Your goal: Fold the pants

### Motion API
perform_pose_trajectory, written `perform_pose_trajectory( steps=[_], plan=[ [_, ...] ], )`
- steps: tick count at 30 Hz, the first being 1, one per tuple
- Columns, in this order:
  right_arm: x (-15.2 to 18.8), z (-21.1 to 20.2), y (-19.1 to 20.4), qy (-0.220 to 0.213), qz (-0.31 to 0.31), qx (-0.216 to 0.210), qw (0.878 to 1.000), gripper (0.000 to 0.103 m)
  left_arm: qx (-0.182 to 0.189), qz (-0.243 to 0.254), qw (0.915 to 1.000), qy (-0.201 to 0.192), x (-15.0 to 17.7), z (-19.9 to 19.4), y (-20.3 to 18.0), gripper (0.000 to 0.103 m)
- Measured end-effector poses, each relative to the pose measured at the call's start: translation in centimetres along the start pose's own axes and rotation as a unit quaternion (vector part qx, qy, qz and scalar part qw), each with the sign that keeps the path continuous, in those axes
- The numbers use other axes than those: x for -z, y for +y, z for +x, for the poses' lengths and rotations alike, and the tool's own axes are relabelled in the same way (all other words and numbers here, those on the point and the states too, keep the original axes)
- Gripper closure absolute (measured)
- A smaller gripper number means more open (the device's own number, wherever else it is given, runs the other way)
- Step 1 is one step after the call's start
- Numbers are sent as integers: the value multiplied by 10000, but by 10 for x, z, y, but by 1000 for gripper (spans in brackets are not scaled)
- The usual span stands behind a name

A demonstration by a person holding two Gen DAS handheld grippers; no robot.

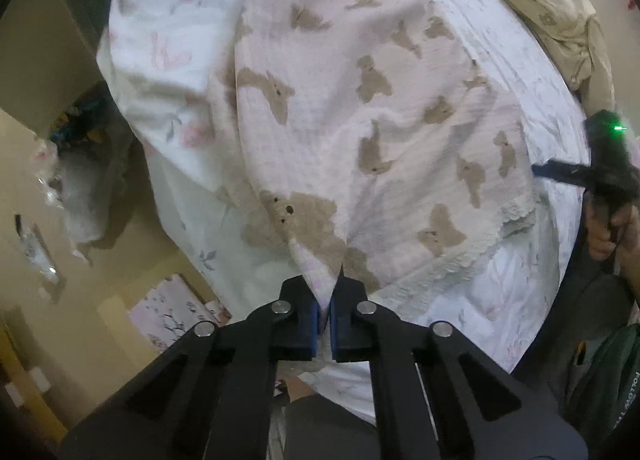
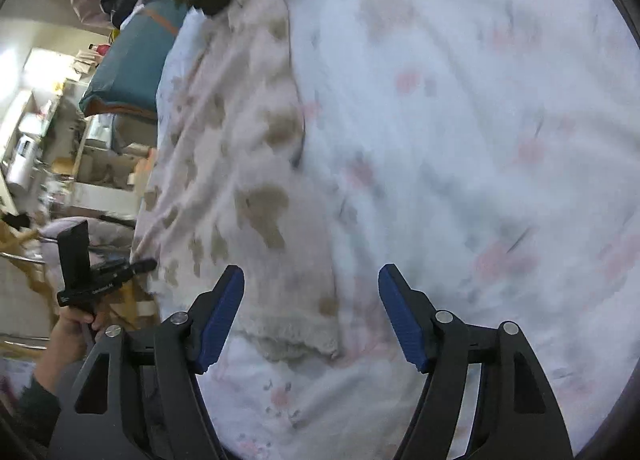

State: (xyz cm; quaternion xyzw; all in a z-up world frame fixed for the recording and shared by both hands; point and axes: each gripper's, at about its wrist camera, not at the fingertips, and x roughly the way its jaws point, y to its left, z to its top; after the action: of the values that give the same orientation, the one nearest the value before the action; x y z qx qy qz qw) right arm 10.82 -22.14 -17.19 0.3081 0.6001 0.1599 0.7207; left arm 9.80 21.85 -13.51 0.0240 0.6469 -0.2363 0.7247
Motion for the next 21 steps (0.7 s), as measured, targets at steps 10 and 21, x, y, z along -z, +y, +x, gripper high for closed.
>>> perform_pose_trajectory(
  steps=[10, 21],
  plan=[
    [9, 60, 26, 422, -321, -830, 9951, 96, -338, -24, 9975, -613, -25, -62, -41, 102],
    [-6, -87, 63, -1060, -1074, -1290, 9801, 98, -239, -427, 9826, -1793, -38, -153, -88, 102]
  ],
)
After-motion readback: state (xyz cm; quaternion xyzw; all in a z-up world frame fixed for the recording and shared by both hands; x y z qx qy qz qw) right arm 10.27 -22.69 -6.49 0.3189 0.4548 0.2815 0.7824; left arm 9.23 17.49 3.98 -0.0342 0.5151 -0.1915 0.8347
